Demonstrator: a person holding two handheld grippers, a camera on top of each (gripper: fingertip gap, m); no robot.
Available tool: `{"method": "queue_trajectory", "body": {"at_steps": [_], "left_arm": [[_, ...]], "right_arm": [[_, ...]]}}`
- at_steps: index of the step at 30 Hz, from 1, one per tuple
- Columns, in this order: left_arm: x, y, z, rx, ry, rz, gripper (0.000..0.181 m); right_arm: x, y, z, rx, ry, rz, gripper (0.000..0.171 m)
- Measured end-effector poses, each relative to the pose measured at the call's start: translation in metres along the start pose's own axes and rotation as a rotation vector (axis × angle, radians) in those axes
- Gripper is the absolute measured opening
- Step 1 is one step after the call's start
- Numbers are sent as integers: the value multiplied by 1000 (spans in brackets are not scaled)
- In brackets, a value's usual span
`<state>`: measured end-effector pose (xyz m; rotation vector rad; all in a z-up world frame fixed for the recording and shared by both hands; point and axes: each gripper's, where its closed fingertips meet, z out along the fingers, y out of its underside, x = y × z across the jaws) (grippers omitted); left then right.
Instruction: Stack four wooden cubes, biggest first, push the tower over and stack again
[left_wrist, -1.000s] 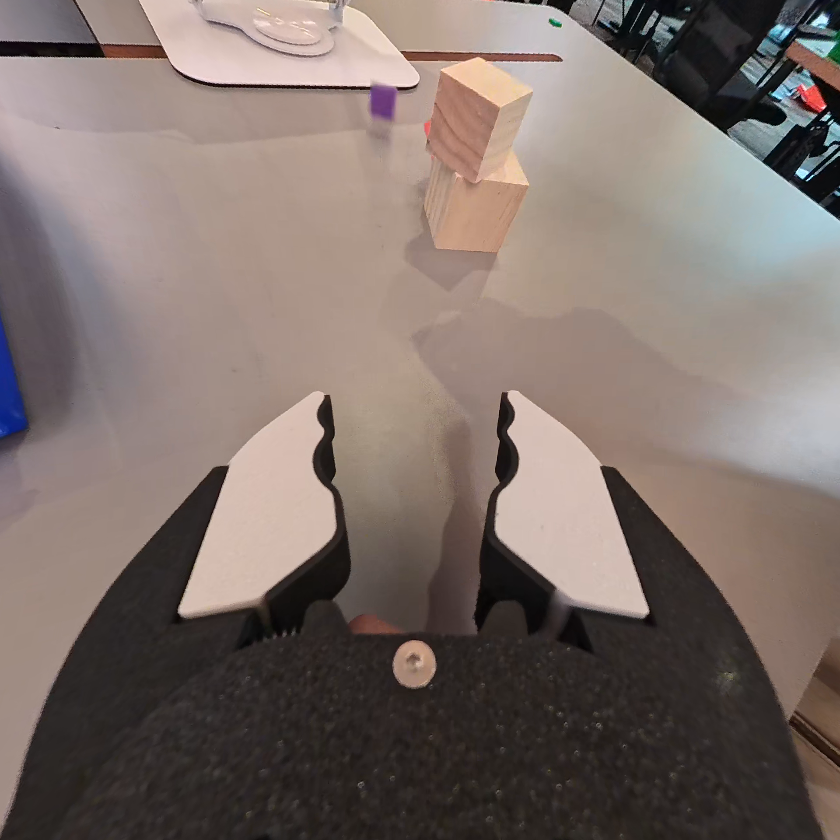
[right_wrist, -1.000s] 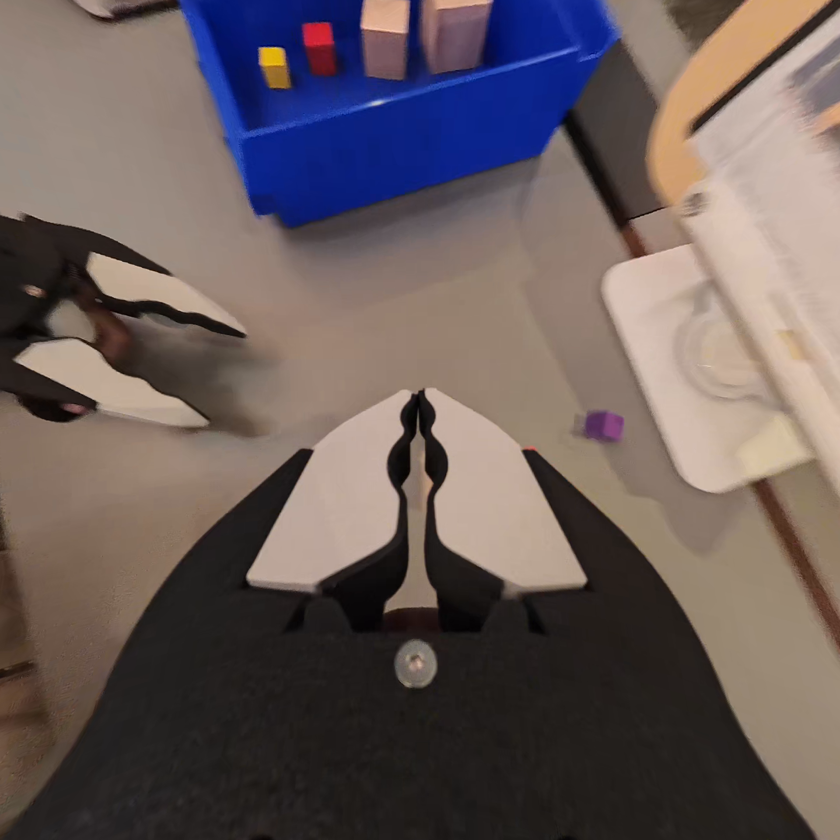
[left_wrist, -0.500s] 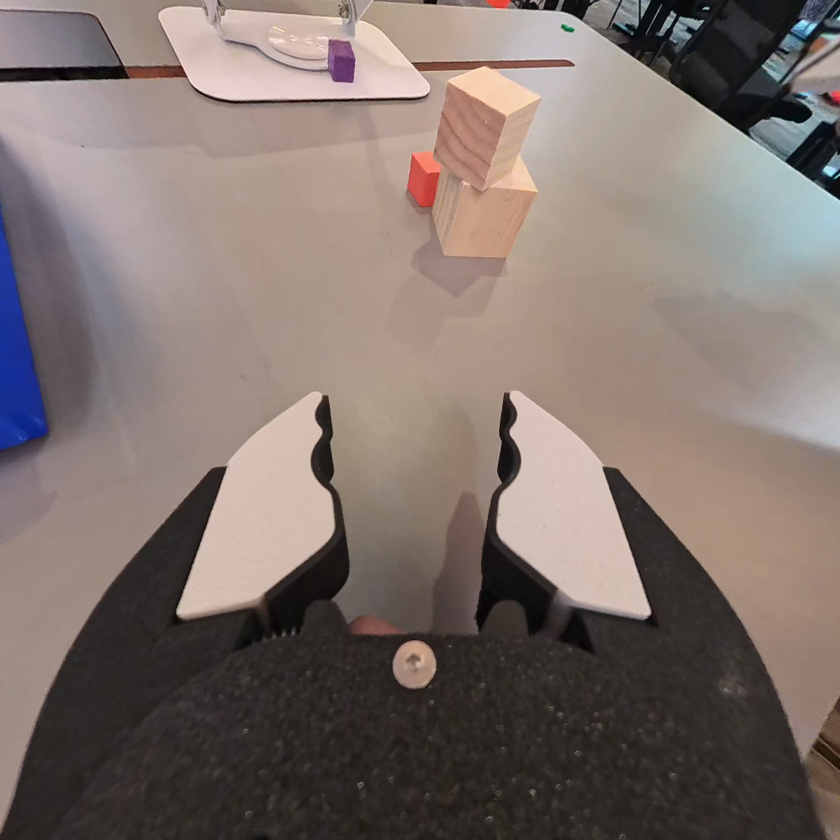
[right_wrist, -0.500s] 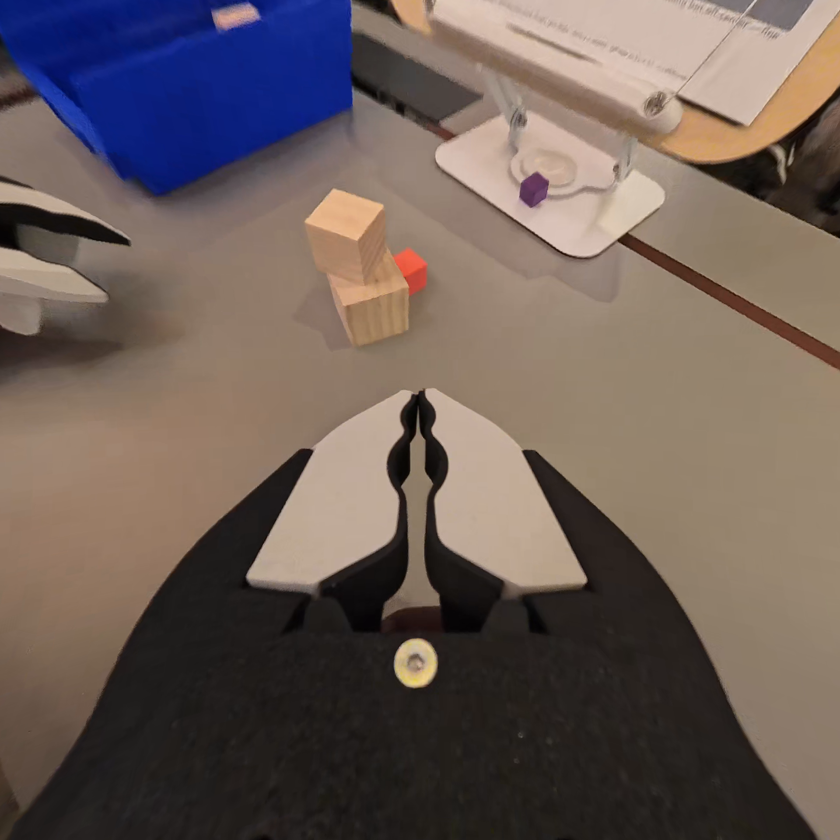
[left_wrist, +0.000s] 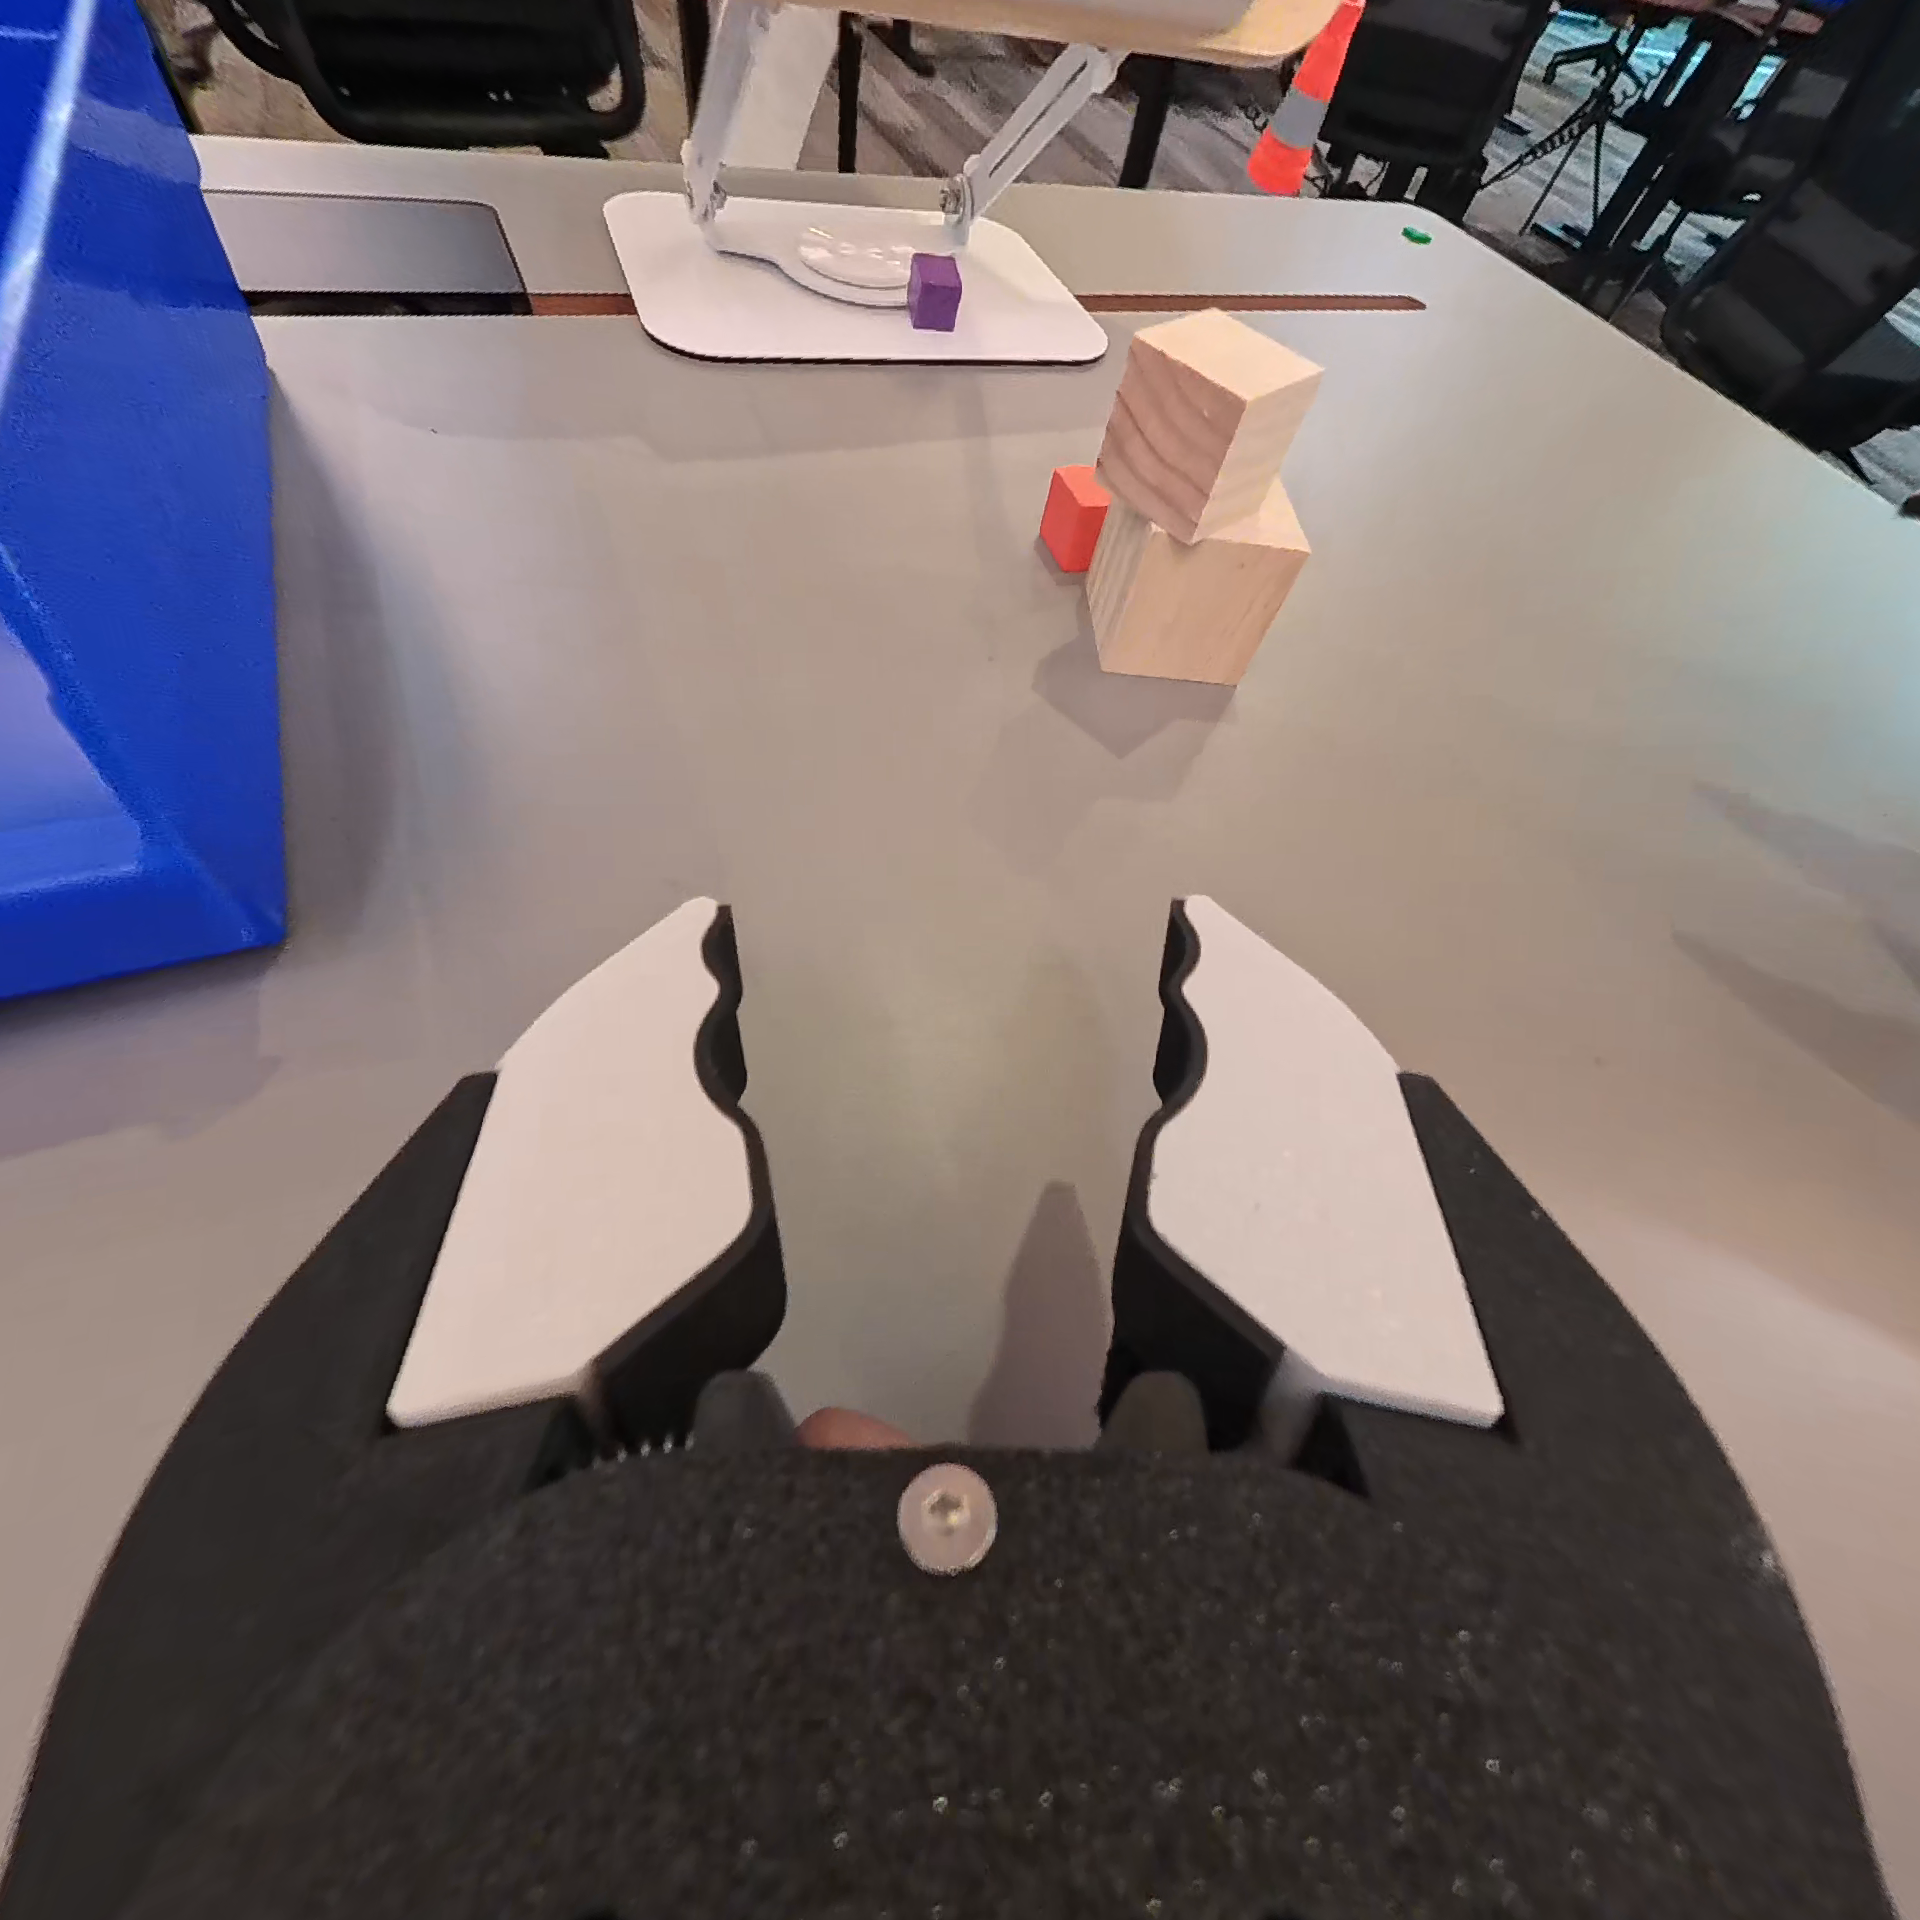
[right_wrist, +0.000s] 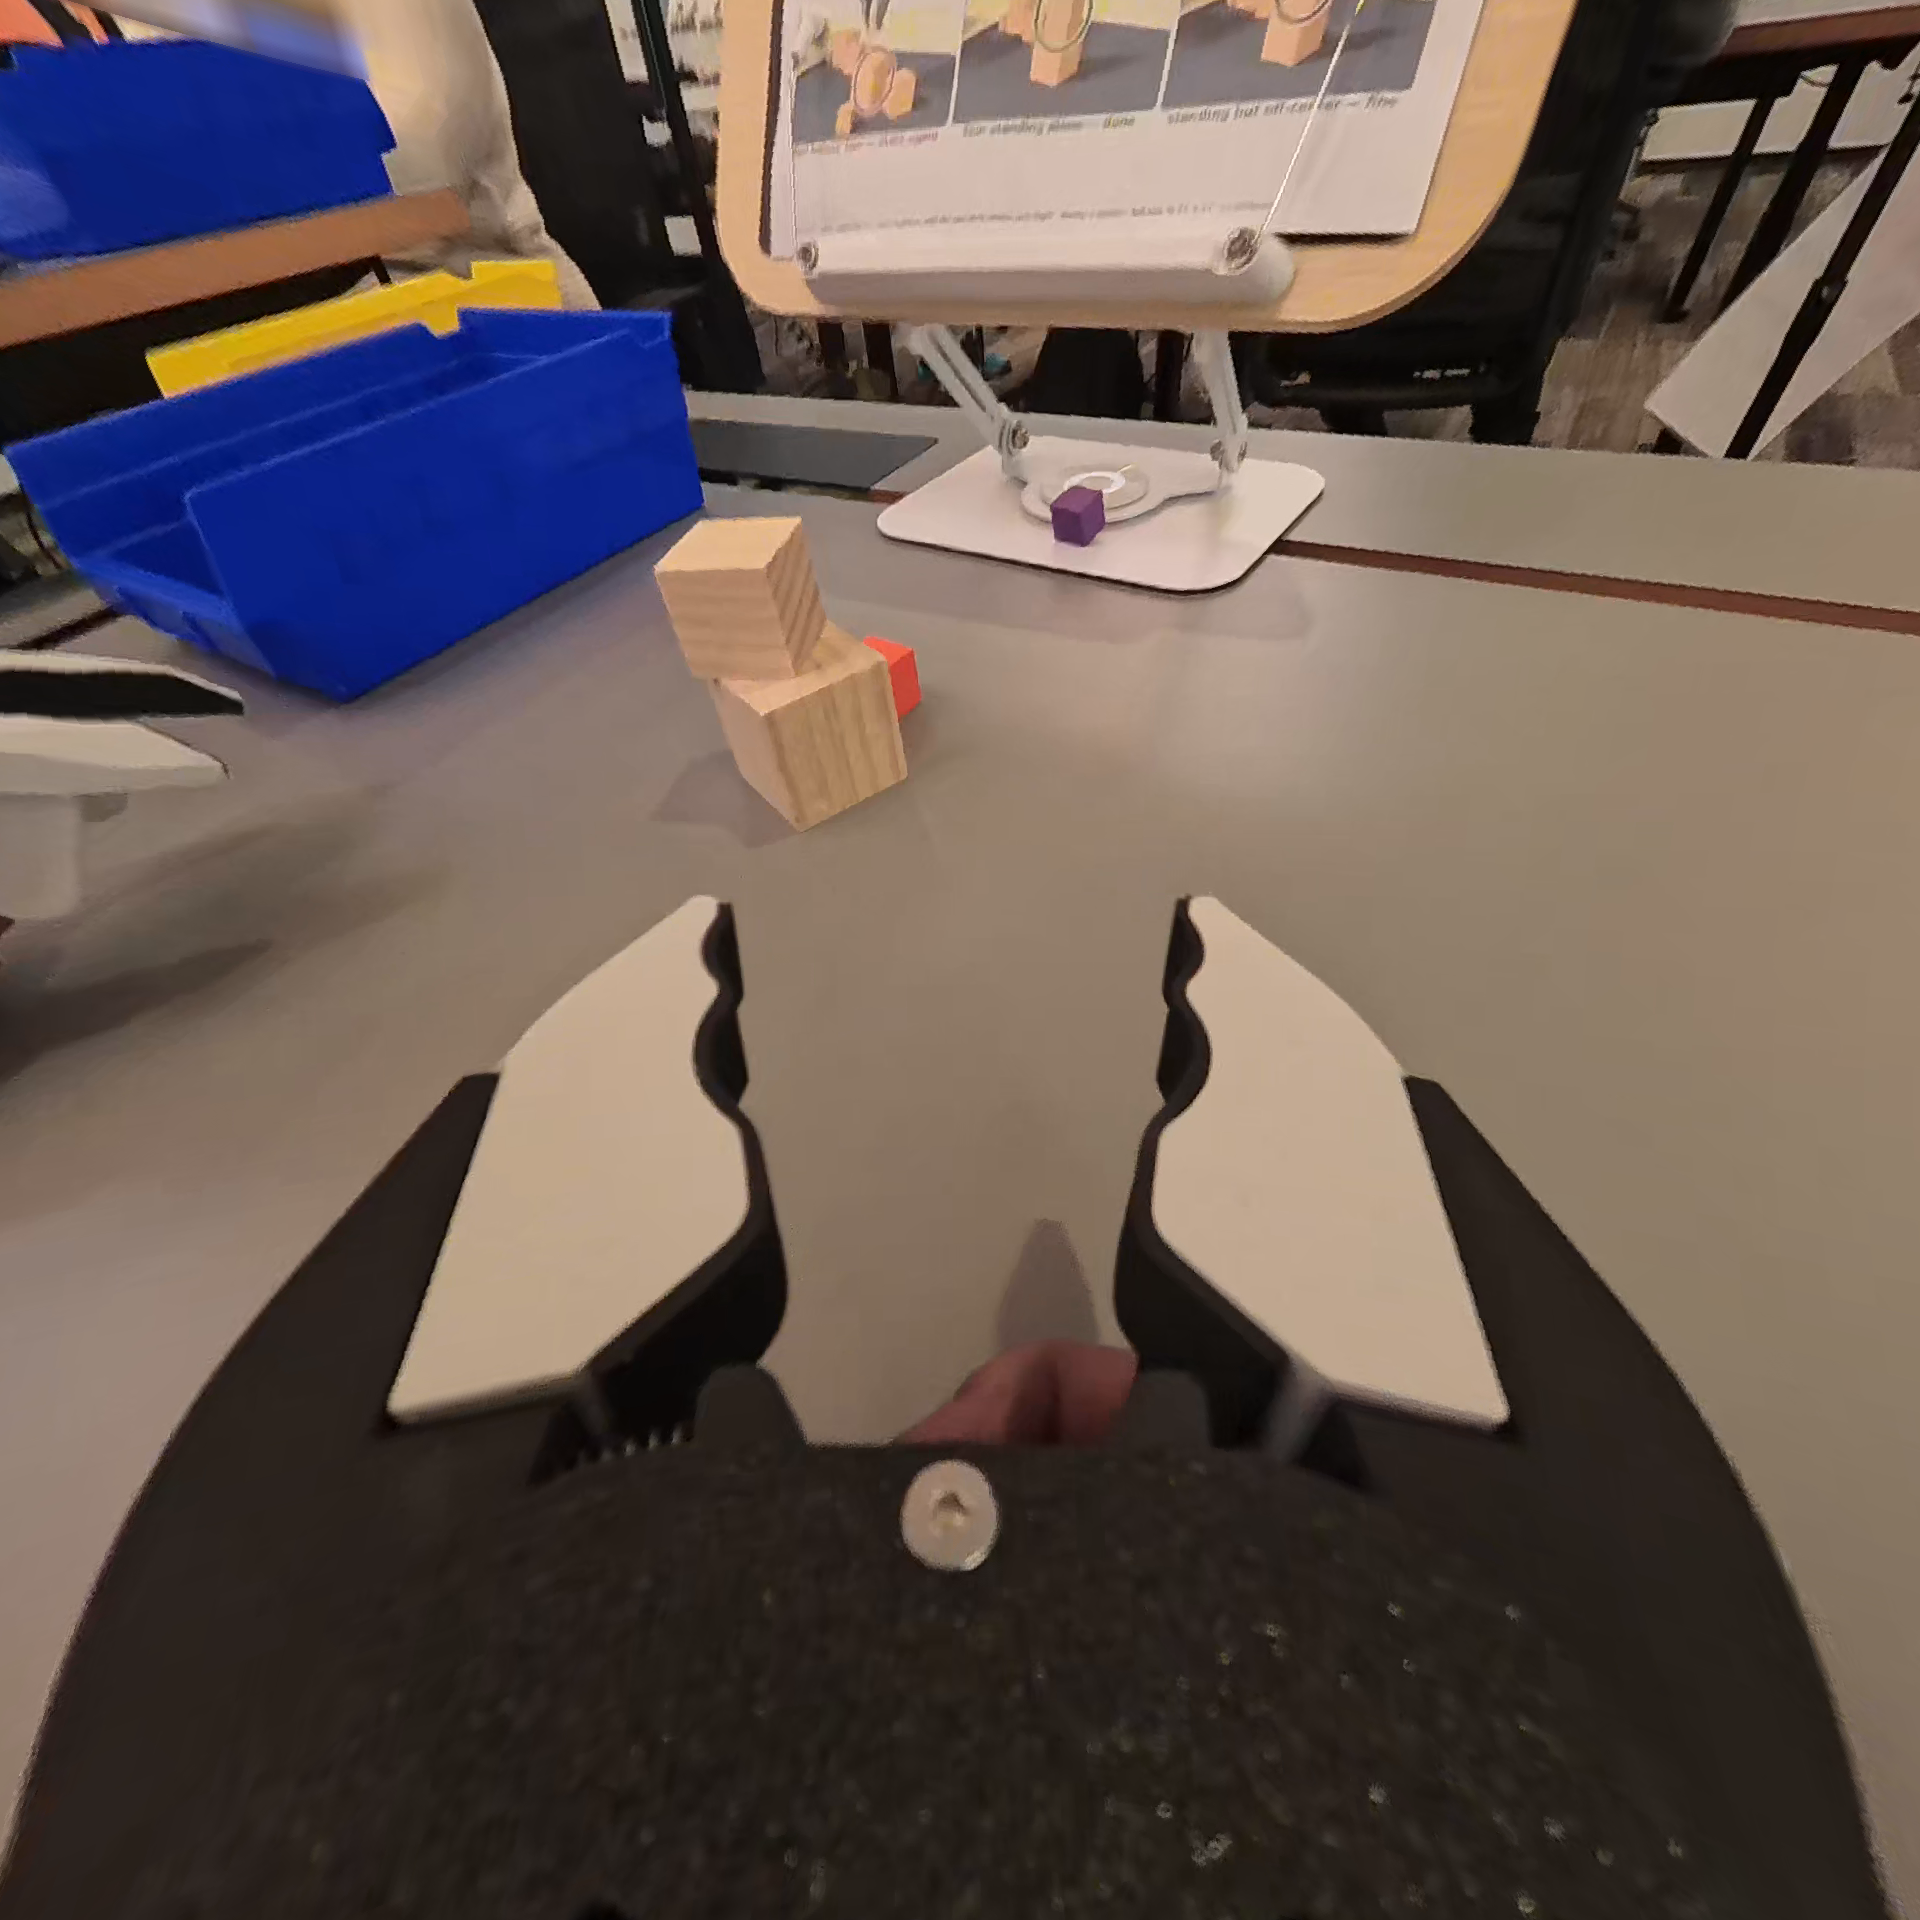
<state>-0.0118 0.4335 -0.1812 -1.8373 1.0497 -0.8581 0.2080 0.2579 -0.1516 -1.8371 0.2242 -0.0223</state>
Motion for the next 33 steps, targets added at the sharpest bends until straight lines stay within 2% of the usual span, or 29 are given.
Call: {"method": "queue_trajectory", "body": {"at_steps": [2, 23, 26, 29, 33], "left_arm": [[2, 2, 2, -11, 2, 8, 78], [15, -4, 32, -73, 60, 97, 76], [18, -24, 51, -61, 94, 173, 74], [26, -50, 82, -78, 162, 247, 74], [44, -66, 124, -141, 270, 293, 77]], "right_arm": [[0, 3, 0, -17, 7, -24, 82], [-4, 22, 7, -82, -6, -45, 80], [-4, 22, 8, -85, -11, -38, 79], [-5, 23, 9, -92, -17, -38, 78], [-5, 24, 9, -98, -24, -34, 77]]}}
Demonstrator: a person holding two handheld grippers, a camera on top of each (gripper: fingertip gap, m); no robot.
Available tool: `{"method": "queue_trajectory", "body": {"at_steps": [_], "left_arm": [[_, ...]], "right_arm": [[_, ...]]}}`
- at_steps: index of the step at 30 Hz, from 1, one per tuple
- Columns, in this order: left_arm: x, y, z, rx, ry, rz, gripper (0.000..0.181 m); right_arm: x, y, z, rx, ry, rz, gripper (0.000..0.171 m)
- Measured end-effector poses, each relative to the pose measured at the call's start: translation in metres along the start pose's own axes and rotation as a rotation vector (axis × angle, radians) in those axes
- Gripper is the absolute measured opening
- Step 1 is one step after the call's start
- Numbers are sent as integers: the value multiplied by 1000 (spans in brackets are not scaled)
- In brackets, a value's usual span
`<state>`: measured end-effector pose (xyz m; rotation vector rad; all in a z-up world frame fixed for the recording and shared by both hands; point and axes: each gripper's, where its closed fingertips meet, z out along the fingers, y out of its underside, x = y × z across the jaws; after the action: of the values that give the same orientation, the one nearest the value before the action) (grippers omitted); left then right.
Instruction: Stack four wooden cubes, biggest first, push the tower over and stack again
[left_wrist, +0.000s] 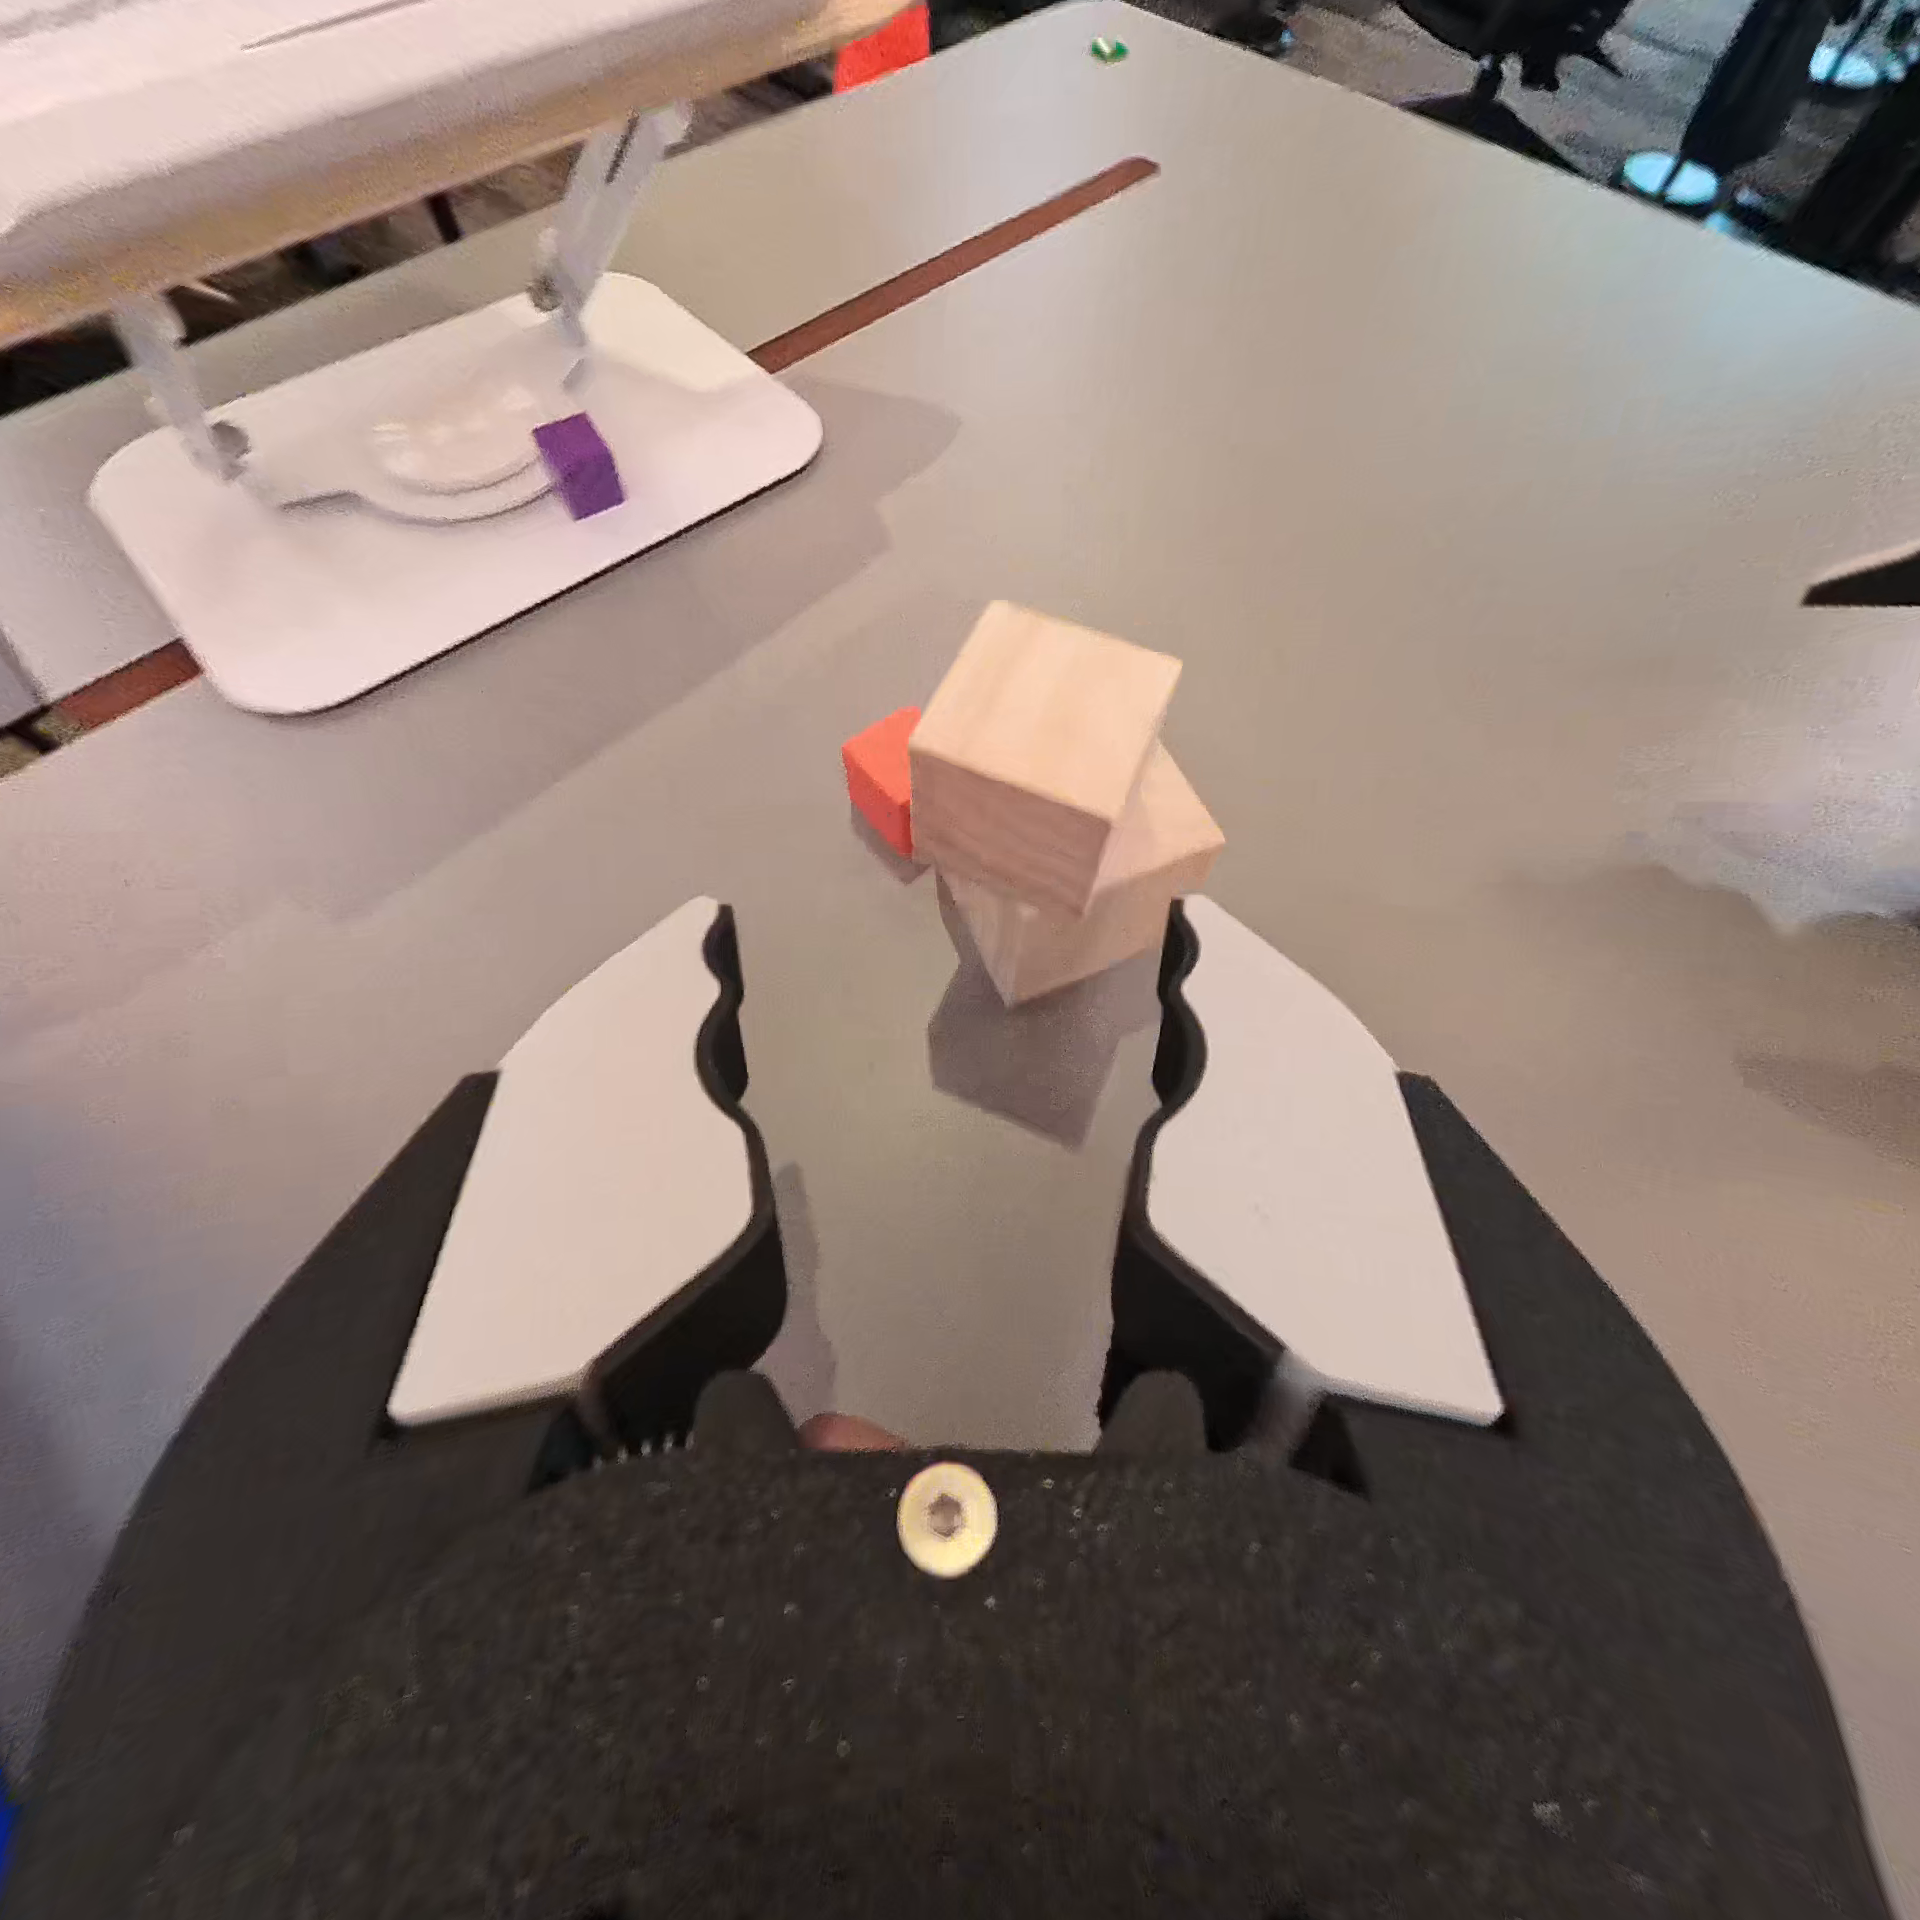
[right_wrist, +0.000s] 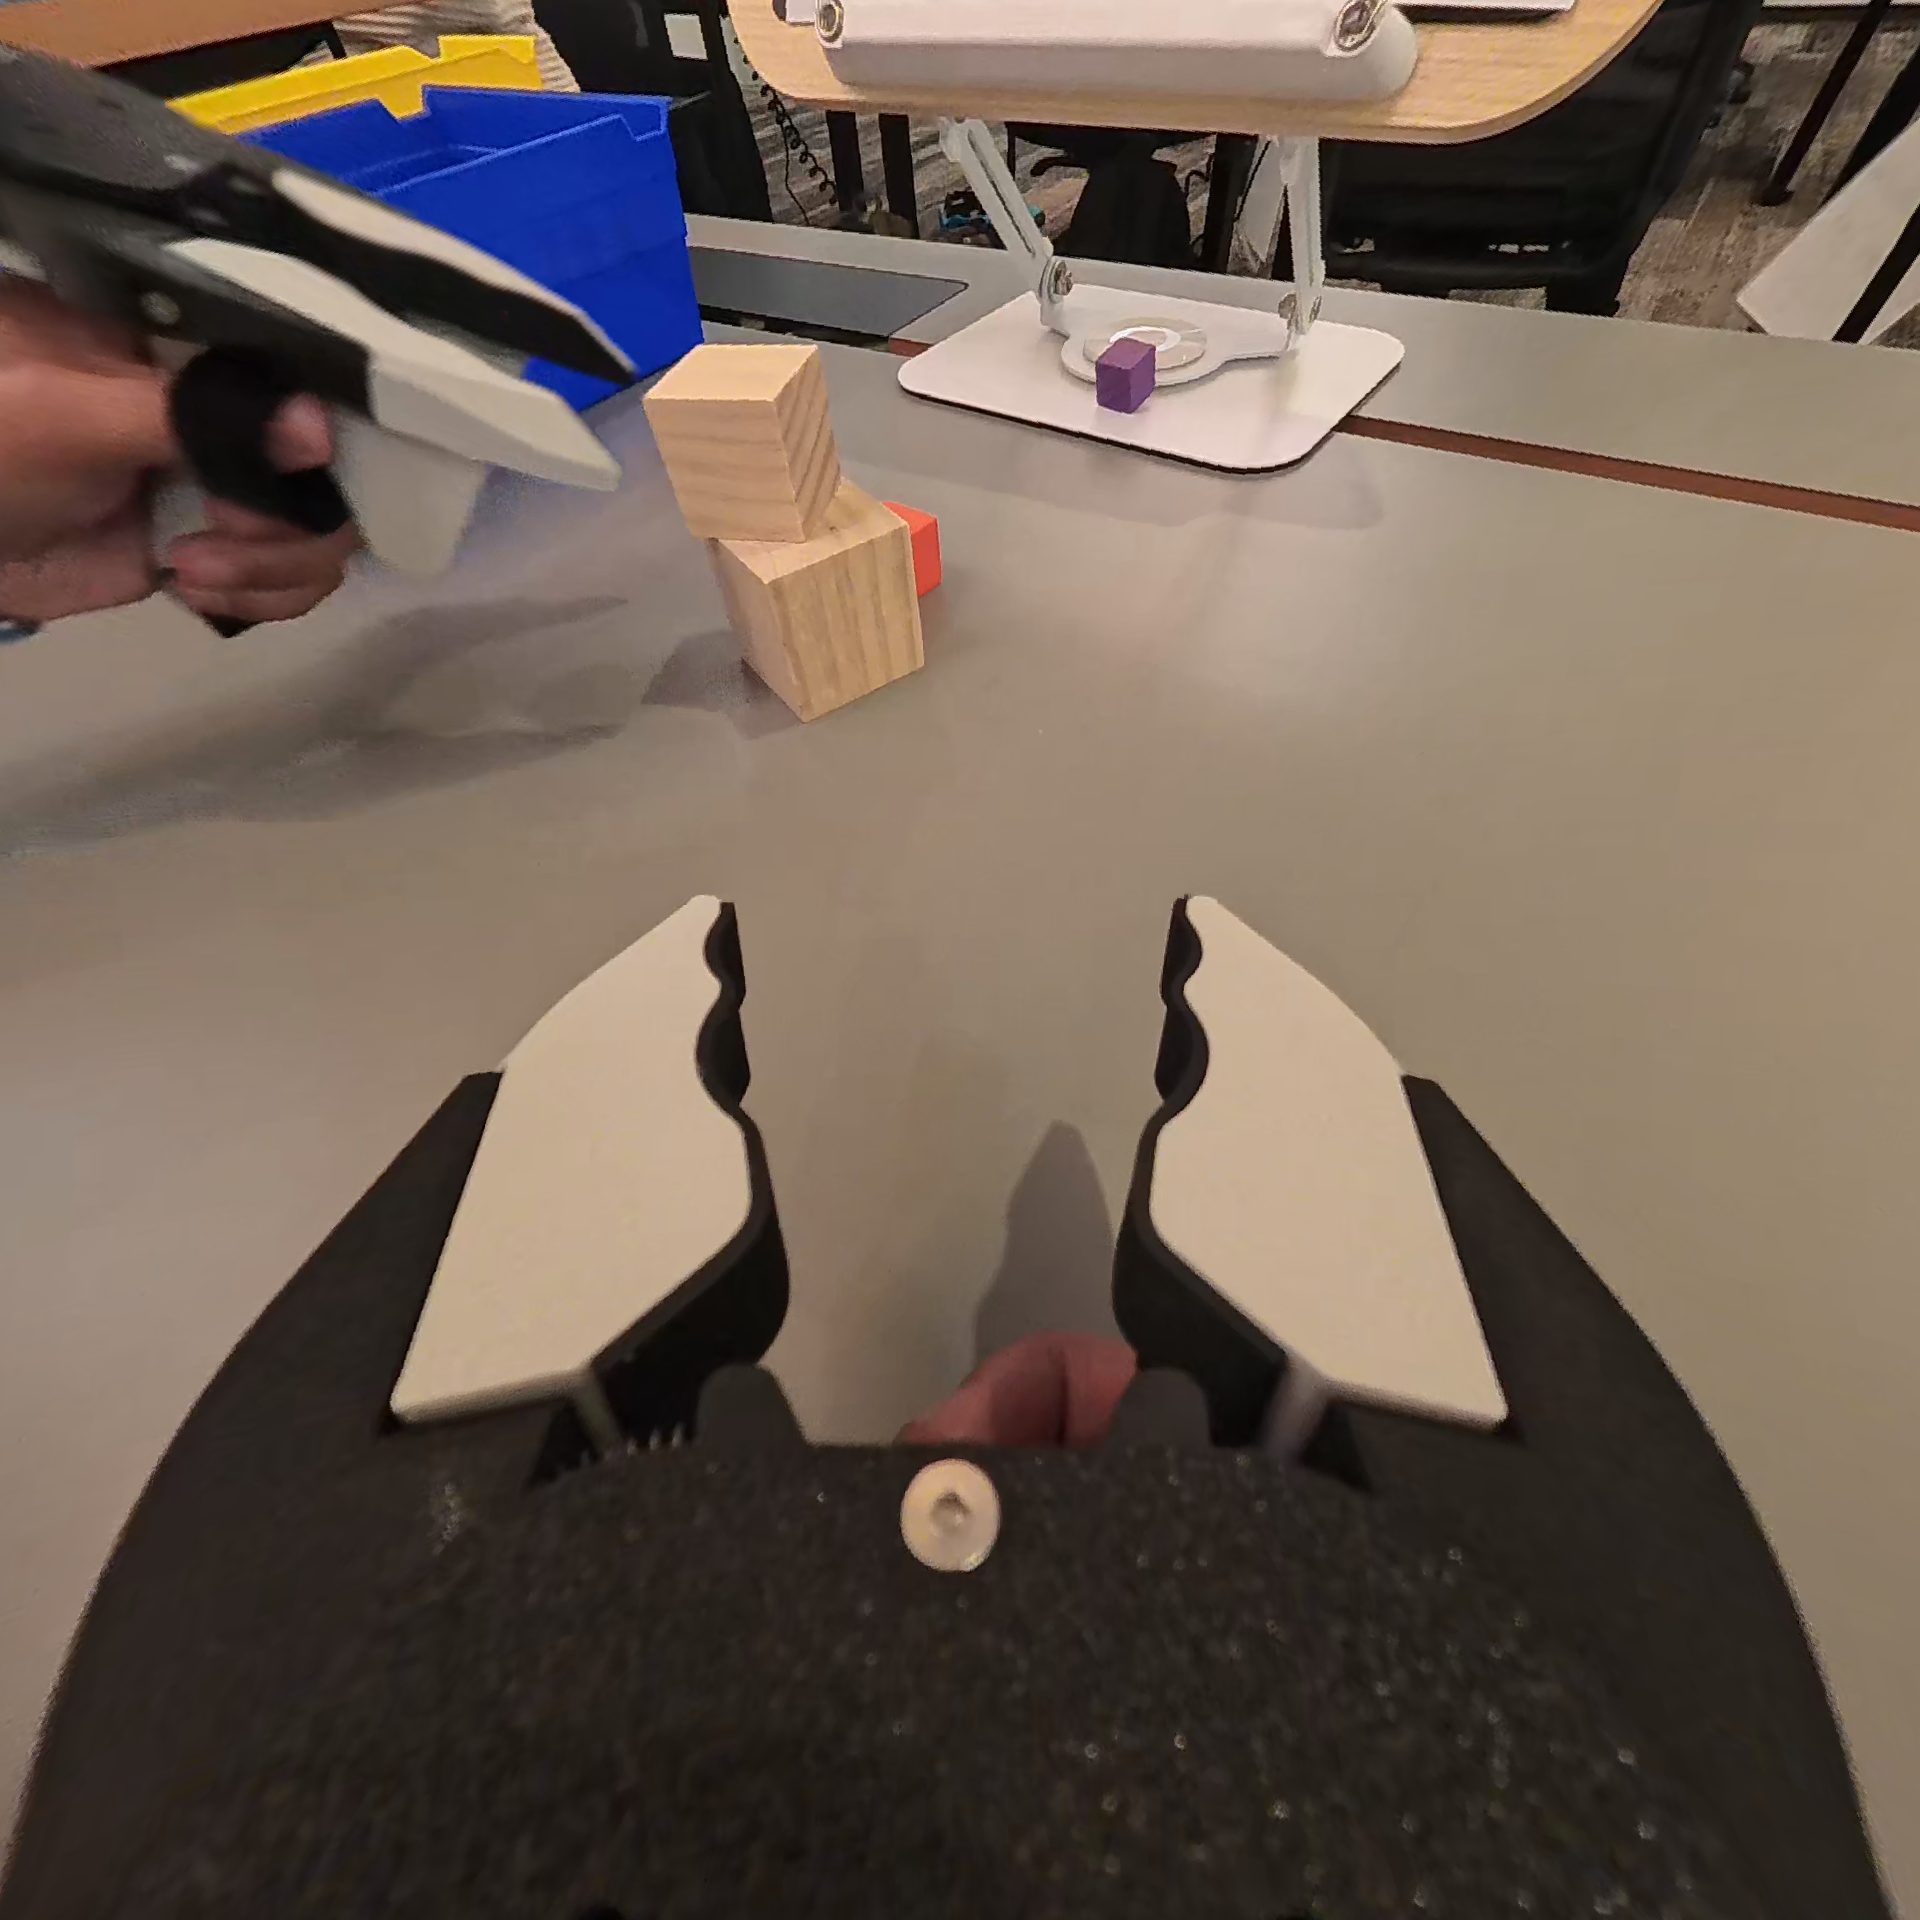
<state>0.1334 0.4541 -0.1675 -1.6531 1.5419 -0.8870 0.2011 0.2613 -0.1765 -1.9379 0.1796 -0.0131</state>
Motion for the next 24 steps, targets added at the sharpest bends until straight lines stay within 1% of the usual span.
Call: {"method": "queue_trajectory", "body": {"at_steps": [2, 3, 4, 5, 6, 8, 12, 16, 21, 24], "left_arm": [[5, -5, 15, -27, 52, 42, 79], [8, -8, 21, -29, 76, 65, 77], [11, -10, 26, -34, 98, 91, 68], [13, -11, 29, -46, 115, 121, 53], [13, -12, 31, -55, 117, 157, 47], [13, -14, 31, -76, 143, 222, 47], [17, -21, 26, -82, 234, 281, 46], [24, -30, 22, -77, 401, 316, 46], [31, -29, 29, -109, 547, 362, 46], [28, -24, 36, -136, 555, 401, 46]], "right_arm": [[0, 0, 1, -2, -4, 1, 77], [1, 0, 1, -3, -6, 2, 77], [1, 0, 1, -3, -9, 5, 77], [1, 0, 2, -3, -13, 9, 76], [0, 0, 2, -4, -18, 12, 76], [-1, 0, 3, -6, -25, 15, 75], [-4, 0, 4, -5, -40, 21, 73], [-7, 0, 3, -6, -51, 19, 73], [-9, -5, -2, 4, -55, 17, 72], [-8, -8, -5, 10, -54, 13, 72]]}}
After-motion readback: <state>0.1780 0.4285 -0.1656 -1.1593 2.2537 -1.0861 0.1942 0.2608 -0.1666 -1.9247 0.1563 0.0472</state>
